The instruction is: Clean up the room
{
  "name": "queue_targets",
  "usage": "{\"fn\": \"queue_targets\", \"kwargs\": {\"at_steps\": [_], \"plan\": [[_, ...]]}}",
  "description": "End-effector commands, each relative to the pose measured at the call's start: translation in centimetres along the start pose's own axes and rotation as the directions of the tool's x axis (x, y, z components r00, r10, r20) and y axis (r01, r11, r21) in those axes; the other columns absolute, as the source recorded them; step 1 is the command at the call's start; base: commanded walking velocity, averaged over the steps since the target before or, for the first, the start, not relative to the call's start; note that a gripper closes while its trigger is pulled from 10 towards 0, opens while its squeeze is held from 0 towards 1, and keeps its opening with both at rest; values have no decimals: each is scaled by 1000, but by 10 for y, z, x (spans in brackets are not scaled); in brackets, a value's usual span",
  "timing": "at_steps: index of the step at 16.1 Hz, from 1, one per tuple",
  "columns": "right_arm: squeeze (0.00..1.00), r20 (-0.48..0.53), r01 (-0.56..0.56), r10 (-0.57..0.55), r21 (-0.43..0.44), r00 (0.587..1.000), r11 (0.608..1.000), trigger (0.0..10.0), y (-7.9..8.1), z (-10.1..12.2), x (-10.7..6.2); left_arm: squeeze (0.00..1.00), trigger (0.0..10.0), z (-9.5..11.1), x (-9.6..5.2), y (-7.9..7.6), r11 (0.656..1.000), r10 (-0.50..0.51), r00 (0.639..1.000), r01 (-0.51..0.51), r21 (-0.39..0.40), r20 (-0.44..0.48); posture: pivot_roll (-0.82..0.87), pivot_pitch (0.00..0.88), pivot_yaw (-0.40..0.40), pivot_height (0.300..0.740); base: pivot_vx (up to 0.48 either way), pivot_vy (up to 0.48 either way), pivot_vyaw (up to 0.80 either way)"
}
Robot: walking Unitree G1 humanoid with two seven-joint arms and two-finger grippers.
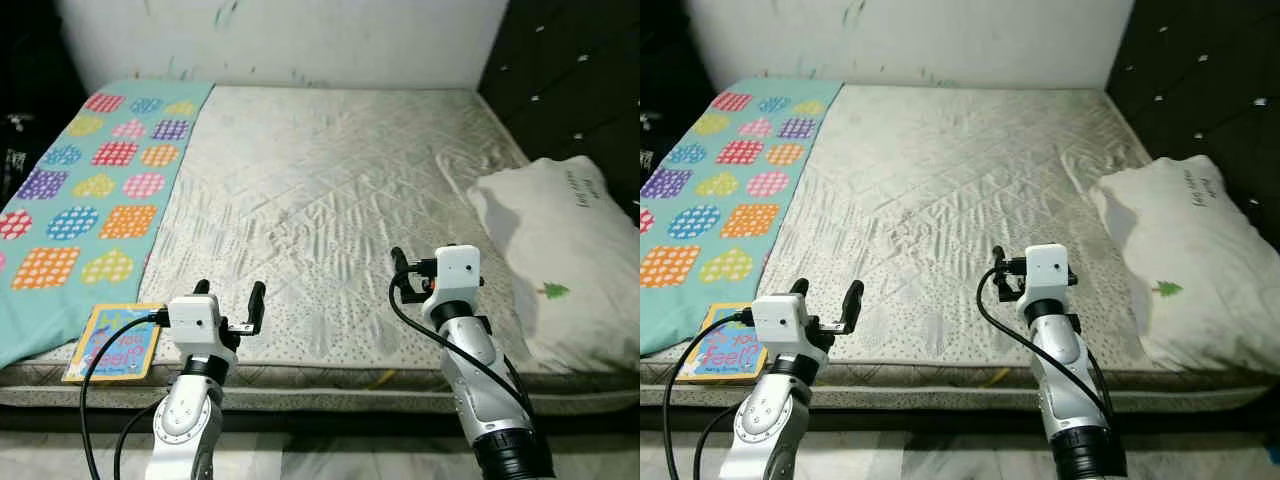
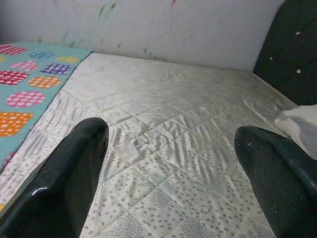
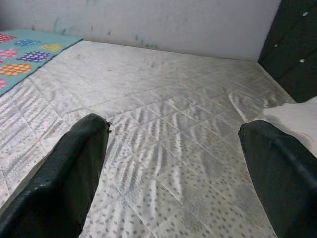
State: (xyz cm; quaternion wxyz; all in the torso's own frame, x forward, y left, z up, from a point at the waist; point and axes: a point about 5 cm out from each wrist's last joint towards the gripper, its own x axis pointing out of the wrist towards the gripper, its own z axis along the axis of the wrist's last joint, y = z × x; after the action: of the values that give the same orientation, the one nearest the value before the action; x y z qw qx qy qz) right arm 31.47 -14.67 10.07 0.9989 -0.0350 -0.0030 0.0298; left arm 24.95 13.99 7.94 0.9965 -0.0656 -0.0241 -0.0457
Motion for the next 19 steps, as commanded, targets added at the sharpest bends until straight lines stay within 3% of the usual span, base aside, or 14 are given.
{"fn": "queue_targets", "kwargs": {"at_steps": [1, 12, 19], "plan": [[0, 3, 10, -10, -4, 1000, 1000, 10000, -3, 0, 0, 0, 10000, 3, 0, -2, 1000, -19, 1000, 19, 1, 7, 52, 0, -7, 740, 307, 0, 0], [0, -11, 10, -10, -9, 1000, 1000, 10000, -3, -4, -3, 0, 10000, 3, -2, -2, 1000, -20, 1000, 20, -8, 0, 55, 7, -6, 740, 290, 0, 0], [0, -25, 25, -25, 0, 999, 1000, 10000, -5, -7, -3, 0, 10000, 1, 0, -1, 1000, 8, 1000, -8, -16, -15, 52, 8, -4, 740, 0, 107, 0]]}}
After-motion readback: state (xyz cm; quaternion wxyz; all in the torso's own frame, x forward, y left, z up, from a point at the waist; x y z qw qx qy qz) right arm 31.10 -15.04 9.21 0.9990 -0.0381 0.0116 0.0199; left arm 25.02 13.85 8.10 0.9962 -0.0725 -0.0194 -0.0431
